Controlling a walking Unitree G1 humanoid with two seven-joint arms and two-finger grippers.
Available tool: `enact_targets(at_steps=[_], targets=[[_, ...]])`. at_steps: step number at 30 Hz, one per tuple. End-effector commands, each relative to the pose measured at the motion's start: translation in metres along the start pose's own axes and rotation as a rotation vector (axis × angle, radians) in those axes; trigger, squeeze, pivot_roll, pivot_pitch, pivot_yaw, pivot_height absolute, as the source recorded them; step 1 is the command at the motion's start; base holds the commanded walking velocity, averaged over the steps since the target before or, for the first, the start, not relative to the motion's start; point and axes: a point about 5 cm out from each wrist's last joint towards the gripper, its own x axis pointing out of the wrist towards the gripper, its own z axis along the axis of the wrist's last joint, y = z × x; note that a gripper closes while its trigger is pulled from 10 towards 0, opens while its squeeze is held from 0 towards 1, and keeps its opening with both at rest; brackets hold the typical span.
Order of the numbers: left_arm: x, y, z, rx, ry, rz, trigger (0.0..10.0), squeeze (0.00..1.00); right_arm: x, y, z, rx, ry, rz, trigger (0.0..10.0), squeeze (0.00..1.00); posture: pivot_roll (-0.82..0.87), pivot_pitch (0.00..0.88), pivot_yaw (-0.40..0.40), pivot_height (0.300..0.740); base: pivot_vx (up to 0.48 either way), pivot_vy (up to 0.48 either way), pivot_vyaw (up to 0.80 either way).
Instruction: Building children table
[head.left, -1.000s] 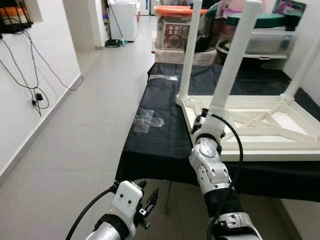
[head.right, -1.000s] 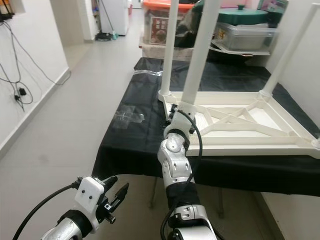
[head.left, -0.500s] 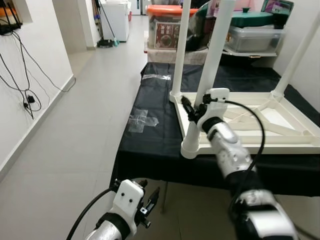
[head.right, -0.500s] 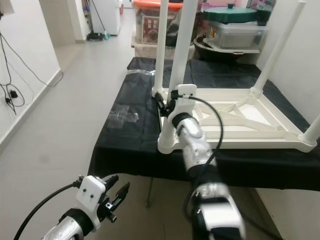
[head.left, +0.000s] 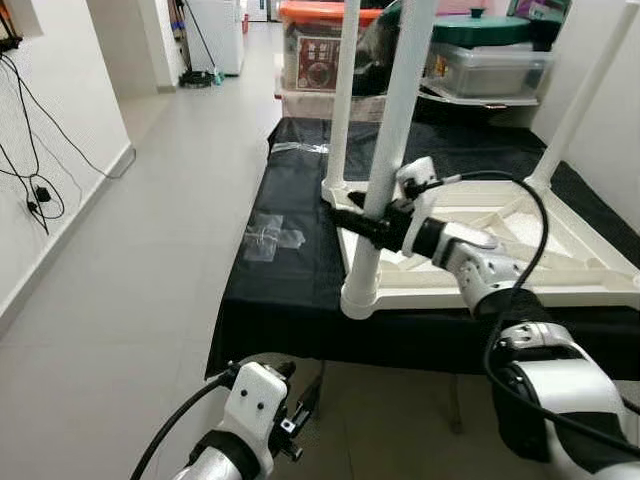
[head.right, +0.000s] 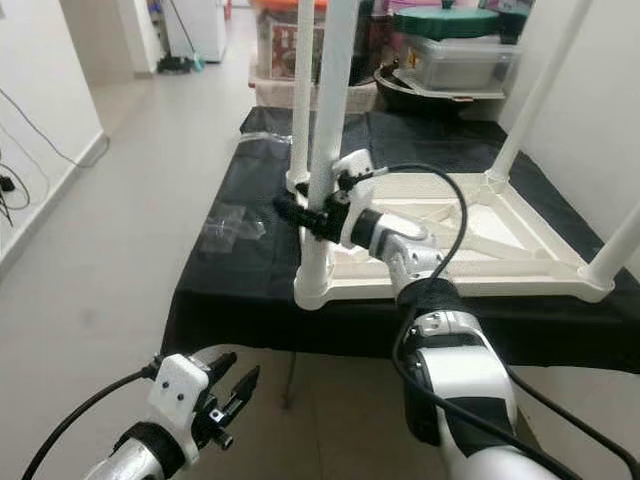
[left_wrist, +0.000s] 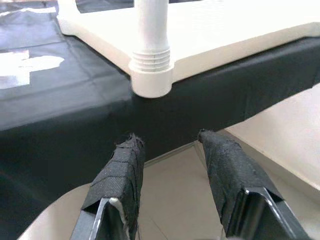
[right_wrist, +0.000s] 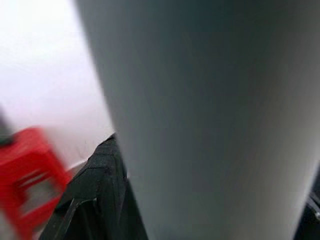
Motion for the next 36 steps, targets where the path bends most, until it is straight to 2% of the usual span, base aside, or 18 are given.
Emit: enact_targets(at_steps=[1, 7, 8, 9, 12, 15, 18, 19, 21, 22, 24, 25, 26, 31, 33, 34, 35, 36], targets=[[-0.003, -0.005, 0.002, -0.009, 0.01, 0.001, 10.0, 0.0, 0.017, 0.015, -0.012, 0.006, 0.09, 0.145, 10.0, 0.0, 0.14, 0.107, -0.102, 0.74, 0.0, 0.0, 0.0], [-0.007, -0.008, 0.004, -0.015, 0.008, 0.001, 10.0, 0.0, 0.02, 0.02, -0.015, 0.008, 0.126, 0.206, 10.0, 0.0, 0.14, 0.116, -0.106, 0.74, 0.0, 0.0, 0.0], [-0.008, -0.009, 0.005, -0.017, 0.008, 0.001, 10.0, 0.0, 0.021, 0.021, -0.015, -0.005, 0.135, 0.212, 2.9, 0.0, 0.14, 0.13, -0.108, 0.74, 0.0, 0.0, 0.0], [-0.009, -0.011, 0.005, -0.023, 0.01, 0.002, 10.0, 0.0, 0.025, 0.02, -0.014, -0.034, 0.133, 0.175, 0.0, 0.0, 0.14, 0.139, -0.11, 0.74, 0.0, 0.0, 0.0], [-0.01, -0.013, 0.006, -0.036, 0.013, 0.004, 10.0, 0.0, 0.031, 0.014, -0.008, -0.106, 0.105, 0.03, 0.0, 0.0, 0.14, 0.14, -0.113, 0.74, 0.0, 0.0, 0.0], [-0.011, -0.013, 0.006, -0.037, 0.016, 0.005, 10.0, 0.0, 0.03, 0.008, -0.006, -0.117, 0.08, -0.076, 0.0, 0.0, 0.13, 0.139, -0.109, 0.74, 0.0, 0.0, 0.0], [-0.011, -0.013, 0.007, -0.037, 0.016, 0.008, 10.0, 0.0, 0.016, -0.012, -0.005, -0.106, 0.04, -0.403, 0.0, 0.0, 0.12, 0.132, -0.104, 0.74, 0.0, 0.0, 0.0], [-0.011, -0.013, 0.007, -0.037, 0.016, 0.008, 10.0, 0.0, 0.016, -0.012, -0.005, -0.106, 0.04, -0.403, 0.0, 0.0, 0.12, 0.132, -0.104, 0.74, 0.0, 0.0, 0.0], [-0.01, -0.012, 0.007, -0.036, 0.016, 0.009, 10.0, 0.0, 0.004, -0.024, -0.007, -0.099, 0.032, -0.612, 0.0, 0.0, 0.11, 0.124, -0.095, 0.74, 0.0, 0.0, 0.0], [-0.01, -0.012, 0.007, -0.036, 0.016, 0.009, 10.0, 0.0, 0.004, -0.024, -0.007, -0.099, 0.032, -0.612, 0.0, 0.0, 0.11, 0.124, -0.095, 0.74, 0.0, 0.0, 0.0], [-0.009, -0.01, 0.007, -0.034, 0.013, 0.009, 10.0, 0.0, -0.024, -0.04, -0.017, -0.054, 0.01, -0.994, 0.0, 0.0, 0.11, 0.12, -0.091, 0.74, 0.0, 0.0, 0.0], [-0.009, -0.01, 0.007, -0.033, 0.013, 0.009, 10.0, 0.0, -0.033, -0.042, -0.022, -0.034, 0.004, -1.107, 0.0, 0.0, 0.11, 0.12, -0.091, 0.74, 0.0, 0.0, 0.0], [-0.009, -0.01, 0.007, -0.027, 0.007, 0.009, 10.0, 0.0, -0.039, -0.041, -0.028, -0.003, -0.014, -1.215, 0.0, 0.0, 0.1, 0.108, -0.085, 0.74, 0.0, 0.0, 0.0], [-0.008, -0.007, 0.012, -0.004, -0.038, 0.025, 10.0, 0.0, -0.04, -0.026, -0.041, 0.091, -0.06, -1.398, 0.0, 0.0, 0.1, 0.098, -0.086, 0.74, 0.0, 0.0, 0.0], [-0.008, -0.004, 0.018, 0.02, -0.089, 0.061, 10.0, 0.0, -0.021, -0.009, -0.047, 0.169, -0.099, -1.439, 0.0, 0.0, 0.11, 0.083, -0.093, 0.74, 0.0, 0.0, 0.0], [-0.008, -0.004, 0.018, 0.02, -0.089, 0.061, 10.0, 0.0, -0.021, -0.009, -0.047, 0.169, -0.099, -1.439, 0.0, 0.0, 0.11, 0.083, -0.093, 0.74, 0.0, 0.0, 0.0], [-0.009, -0.003, 0.021, 0.032, -0.115, 0.081, 10.0, 0.0, -0.008, -0.001, -0.048, 0.207, -0.116, -1.445, 0.0, 0.0, 0.11, 0.083, -0.093, 0.74, 0.0, 0.0, 0.0], [-0.009, -0.003, 0.022, 0.036, -0.121, 0.079, 10.0, 0.0, 0.001, 0.003, -0.047, 0.208, -0.121, -1.405, 6.4, 0.0, 0.12, 0.082, -0.095, 0.74, 0.0, 0.0, 0.0]])
